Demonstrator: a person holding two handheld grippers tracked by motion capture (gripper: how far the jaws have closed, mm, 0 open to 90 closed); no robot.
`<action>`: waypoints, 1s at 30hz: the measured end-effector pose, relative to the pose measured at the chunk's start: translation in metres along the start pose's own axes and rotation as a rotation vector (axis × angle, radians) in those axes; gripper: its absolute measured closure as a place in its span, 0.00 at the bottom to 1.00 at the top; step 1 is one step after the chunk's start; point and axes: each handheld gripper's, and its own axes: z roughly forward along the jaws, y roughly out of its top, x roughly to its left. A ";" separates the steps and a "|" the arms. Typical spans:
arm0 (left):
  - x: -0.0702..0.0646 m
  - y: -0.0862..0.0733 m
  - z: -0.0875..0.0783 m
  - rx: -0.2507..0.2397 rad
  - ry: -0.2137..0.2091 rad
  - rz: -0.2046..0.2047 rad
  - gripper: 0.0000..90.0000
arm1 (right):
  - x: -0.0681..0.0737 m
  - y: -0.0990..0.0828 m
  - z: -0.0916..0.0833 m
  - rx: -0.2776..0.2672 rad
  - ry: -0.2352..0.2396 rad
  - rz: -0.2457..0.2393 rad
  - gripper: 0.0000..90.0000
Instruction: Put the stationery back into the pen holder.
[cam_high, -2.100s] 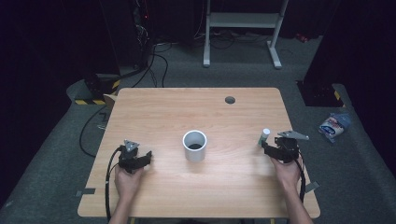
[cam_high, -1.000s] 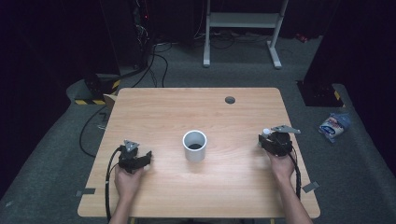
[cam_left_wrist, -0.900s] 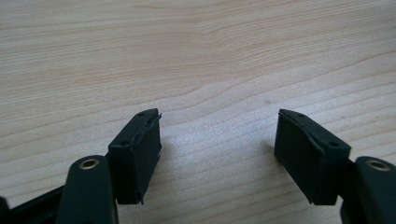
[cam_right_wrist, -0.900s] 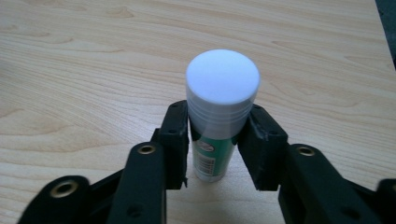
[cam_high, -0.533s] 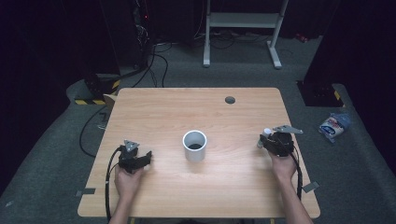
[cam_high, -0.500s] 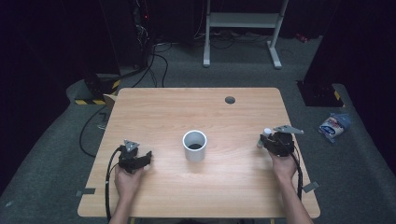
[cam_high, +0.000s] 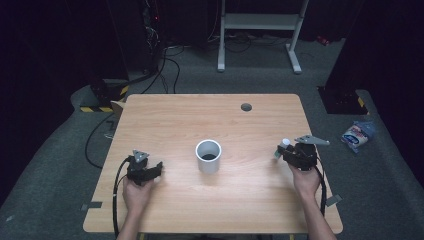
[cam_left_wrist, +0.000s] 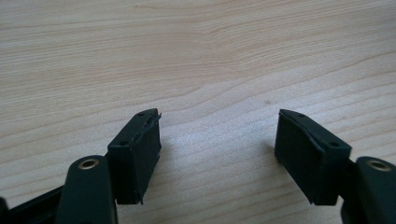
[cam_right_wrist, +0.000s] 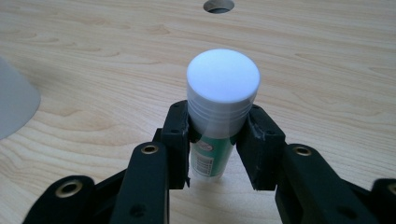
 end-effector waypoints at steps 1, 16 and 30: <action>0.000 0.000 0.000 -0.002 0.001 -0.003 0.35 | 0.002 0.000 0.000 0.001 -0.005 -0.011 0.72; 0.000 0.000 0.000 -0.002 0.001 -0.006 0.35 | 0.029 0.005 0.000 0.012 0.047 -0.091 0.73; 0.000 0.000 0.000 -0.002 0.002 -0.004 0.35 | 0.044 0.009 -0.003 -0.013 0.116 -0.102 0.73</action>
